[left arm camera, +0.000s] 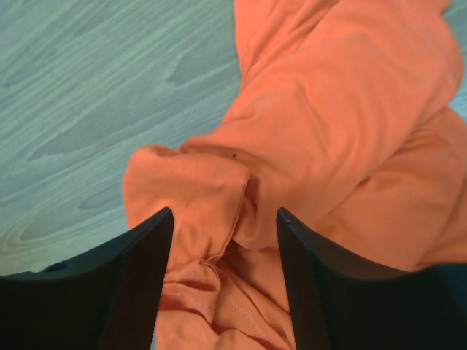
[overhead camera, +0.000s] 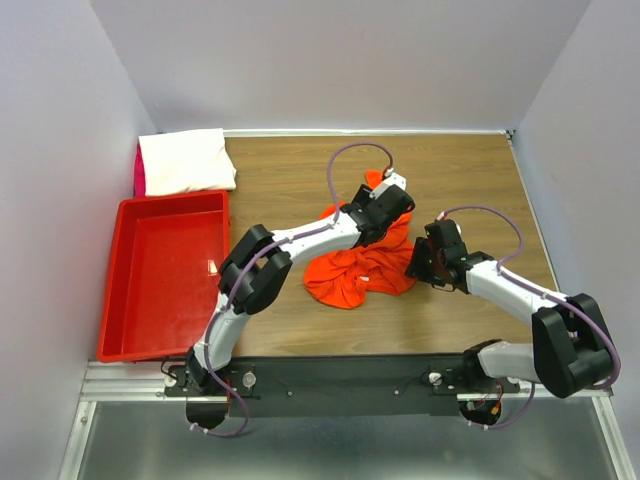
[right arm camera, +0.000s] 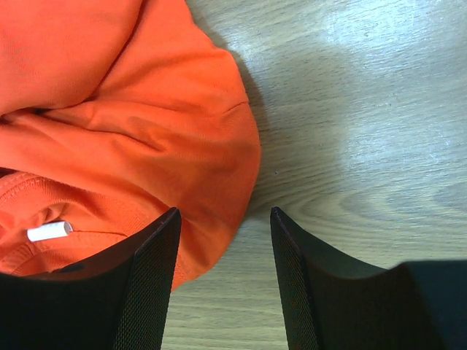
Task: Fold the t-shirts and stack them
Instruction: Flatten the tshirt out
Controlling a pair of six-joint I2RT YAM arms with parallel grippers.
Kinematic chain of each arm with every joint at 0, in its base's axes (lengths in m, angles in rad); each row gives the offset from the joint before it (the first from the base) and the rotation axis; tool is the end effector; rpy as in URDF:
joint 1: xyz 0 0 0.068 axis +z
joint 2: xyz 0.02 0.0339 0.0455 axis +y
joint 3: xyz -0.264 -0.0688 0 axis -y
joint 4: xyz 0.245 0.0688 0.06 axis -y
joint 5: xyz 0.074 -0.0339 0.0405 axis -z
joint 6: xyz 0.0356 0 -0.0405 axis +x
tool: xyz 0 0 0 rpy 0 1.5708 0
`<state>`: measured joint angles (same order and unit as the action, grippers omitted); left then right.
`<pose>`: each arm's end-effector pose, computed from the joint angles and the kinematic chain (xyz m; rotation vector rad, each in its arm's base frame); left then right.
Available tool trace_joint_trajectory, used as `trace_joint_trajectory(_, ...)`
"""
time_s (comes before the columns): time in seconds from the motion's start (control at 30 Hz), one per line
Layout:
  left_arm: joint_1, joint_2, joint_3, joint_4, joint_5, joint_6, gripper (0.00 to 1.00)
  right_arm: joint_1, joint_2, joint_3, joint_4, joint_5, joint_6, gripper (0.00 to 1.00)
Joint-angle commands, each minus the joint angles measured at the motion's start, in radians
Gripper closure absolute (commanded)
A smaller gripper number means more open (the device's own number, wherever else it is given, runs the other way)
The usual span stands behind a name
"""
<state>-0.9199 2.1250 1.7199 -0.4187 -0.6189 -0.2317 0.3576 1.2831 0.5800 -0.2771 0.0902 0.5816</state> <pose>0.3059 -0.3675 0.2210 0.4820 2.1609 0.1203 0.2182 0.0781 0.1631 0.3216 2.5442 0.2498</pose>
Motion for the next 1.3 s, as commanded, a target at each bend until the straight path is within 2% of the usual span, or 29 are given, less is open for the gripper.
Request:
trace_joint_trajectory(0.0,0.0,0.059,0.058,-0.071,-0.13,0.057,0.4,-0.011,0.007,-0.017,0.023,-0.012,-0.009,0.4)
trace_joint_trajectory(0.4,-0.002,0.136,0.102,-0.057,-0.102,0.065,0.42,-0.014,-0.001,-0.023,0.023,-0.014,-0.009,0.4)
trace_joint_trajectory(0.67,0.001,0.15,0.116,-0.037,-0.174,0.054,0.47,-0.017,0.01,-0.023,0.027,-0.01,-0.012,0.4)
trace_joint_trajectory(0.93,0.009,0.167,0.13,-0.031,-0.182,0.068,0.51,-0.022,0.027,-0.022,0.036,-0.015,-0.012,0.4)
trace_joint_trajectory(1.03,0.012,0.17,0.132,-0.04,-0.188,0.062,0.56,-0.025,0.025,-0.023,0.038,-0.014,-0.016,0.4)
trace_joint_trajectory(1.2,0.027,0.129,0.116,-0.057,-0.212,0.037,0.79,-0.029,0.039,-0.025,0.047,-0.009,-0.02,0.45)
trace_joint_trajectory(1.27,0.035,0.089,0.101,-0.055,-0.216,0.035,0.83,-0.031,0.058,-0.019,0.053,-0.009,-0.02,0.47)
